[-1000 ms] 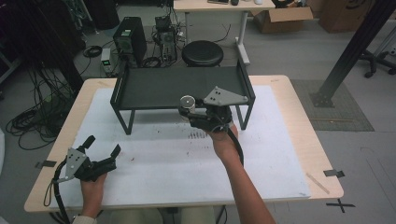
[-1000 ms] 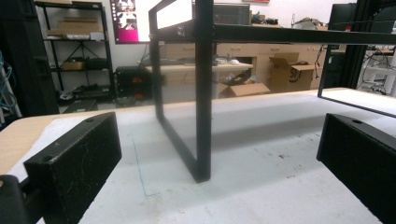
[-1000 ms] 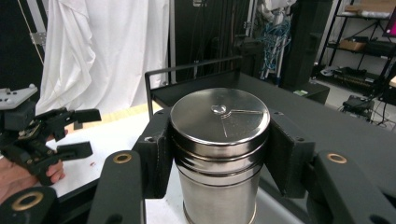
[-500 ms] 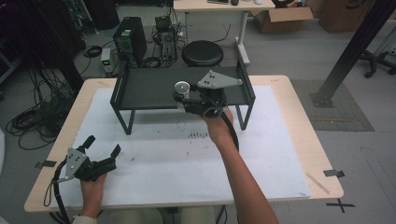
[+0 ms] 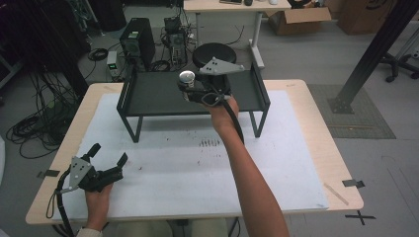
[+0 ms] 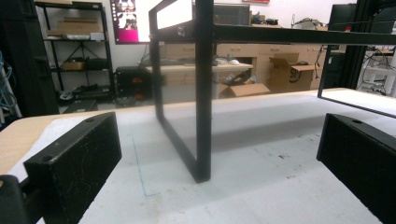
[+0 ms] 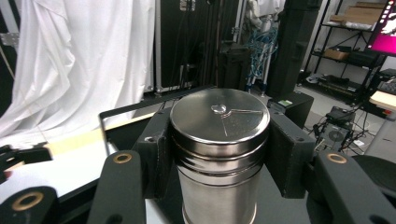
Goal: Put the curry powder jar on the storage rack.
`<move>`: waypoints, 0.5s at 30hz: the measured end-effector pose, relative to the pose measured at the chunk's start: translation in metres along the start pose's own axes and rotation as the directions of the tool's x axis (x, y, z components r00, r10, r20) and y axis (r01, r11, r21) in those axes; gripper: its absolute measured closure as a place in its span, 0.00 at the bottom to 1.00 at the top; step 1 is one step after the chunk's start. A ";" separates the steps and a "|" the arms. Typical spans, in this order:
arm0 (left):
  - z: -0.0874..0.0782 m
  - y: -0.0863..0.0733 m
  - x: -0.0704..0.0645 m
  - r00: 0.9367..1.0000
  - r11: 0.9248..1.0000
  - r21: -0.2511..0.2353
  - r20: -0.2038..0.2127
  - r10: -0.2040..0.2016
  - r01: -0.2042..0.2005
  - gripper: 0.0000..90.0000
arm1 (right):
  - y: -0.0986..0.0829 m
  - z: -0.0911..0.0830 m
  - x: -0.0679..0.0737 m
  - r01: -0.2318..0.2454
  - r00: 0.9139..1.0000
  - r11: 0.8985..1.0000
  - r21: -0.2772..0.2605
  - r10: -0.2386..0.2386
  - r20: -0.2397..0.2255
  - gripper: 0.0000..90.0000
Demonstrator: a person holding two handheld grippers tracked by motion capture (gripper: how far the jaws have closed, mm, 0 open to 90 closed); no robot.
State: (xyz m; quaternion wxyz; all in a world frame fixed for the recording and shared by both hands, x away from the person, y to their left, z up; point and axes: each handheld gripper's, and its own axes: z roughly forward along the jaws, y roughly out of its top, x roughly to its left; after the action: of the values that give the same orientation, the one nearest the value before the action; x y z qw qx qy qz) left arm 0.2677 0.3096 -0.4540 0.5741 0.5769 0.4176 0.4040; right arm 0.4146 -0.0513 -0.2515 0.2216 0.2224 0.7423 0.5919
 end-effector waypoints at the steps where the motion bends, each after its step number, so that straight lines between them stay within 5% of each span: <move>1: 0.000 0.000 0.000 1.000 1.000 0.000 0.000 0.000 0.000 0.00 | 0.001 0.003 -0.001 0.000 1.000 1.000 0.004 0.000 0.004 0.54; 15: 0.000 0.000 0.000 1.000 1.000 0.000 0.001 0.001 -0.001 0.00 | 0.000 0.042 -0.023 -0.035 0.998 0.998 0.046 0.033 0.051 0.54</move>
State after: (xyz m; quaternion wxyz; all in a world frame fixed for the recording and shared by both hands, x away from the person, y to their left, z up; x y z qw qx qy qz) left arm 0.2677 0.3096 -0.4540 0.5742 0.5771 0.4172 0.4039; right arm 0.4575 -0.0321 -0.2582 0.2248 0.2551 0.7463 0.5722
